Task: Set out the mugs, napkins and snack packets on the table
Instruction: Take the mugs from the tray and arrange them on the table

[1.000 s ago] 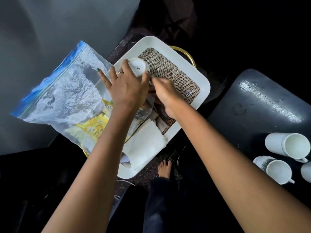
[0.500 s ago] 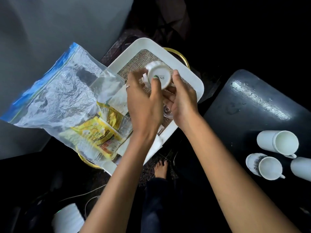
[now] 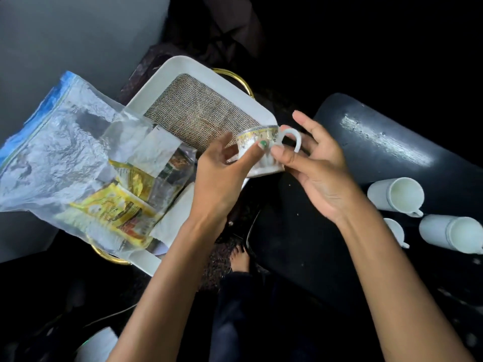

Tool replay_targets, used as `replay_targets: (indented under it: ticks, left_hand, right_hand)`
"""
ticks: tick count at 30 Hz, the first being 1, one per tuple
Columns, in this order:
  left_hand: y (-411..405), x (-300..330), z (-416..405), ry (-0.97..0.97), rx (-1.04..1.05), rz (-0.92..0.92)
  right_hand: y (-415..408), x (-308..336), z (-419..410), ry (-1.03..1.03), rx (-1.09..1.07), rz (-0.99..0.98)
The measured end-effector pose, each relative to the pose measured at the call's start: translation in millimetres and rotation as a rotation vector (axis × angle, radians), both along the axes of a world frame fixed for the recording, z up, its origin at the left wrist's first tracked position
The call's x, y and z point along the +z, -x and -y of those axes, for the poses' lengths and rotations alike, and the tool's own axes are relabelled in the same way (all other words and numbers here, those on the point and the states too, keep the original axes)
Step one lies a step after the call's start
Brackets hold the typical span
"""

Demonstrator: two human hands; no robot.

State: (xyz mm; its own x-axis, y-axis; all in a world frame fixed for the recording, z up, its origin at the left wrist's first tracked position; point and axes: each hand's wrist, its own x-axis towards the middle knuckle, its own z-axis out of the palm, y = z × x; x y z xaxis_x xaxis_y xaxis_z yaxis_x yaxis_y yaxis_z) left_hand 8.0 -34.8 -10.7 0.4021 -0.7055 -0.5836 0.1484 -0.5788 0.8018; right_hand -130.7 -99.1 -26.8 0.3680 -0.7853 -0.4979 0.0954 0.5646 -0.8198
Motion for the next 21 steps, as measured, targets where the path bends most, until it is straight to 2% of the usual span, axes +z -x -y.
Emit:
replay_targets:
  ticks: [4, 9, 14, 21]
  left_hand:
    - [11, 1, -3, 0.030, -0.138, -0.032]
    - [36, -5, -8, 0.044, -0.335, -0.049]
    - [77, -8, -13, 0.064, -0.534, 0.040]
    - [161, -17, -23, 0.113, -0.762, 0.189]
  right_hand:
    - [38, 8, 1, 0.059, 0.190, -0.099]
    - [74, 15, -11, 0.165, 0.351, -0.360]
    - [110, 14, -35, 0.192, 0.380, -0.477]
    - [188, 2, -77, 0.261, 0.248, -0.680]
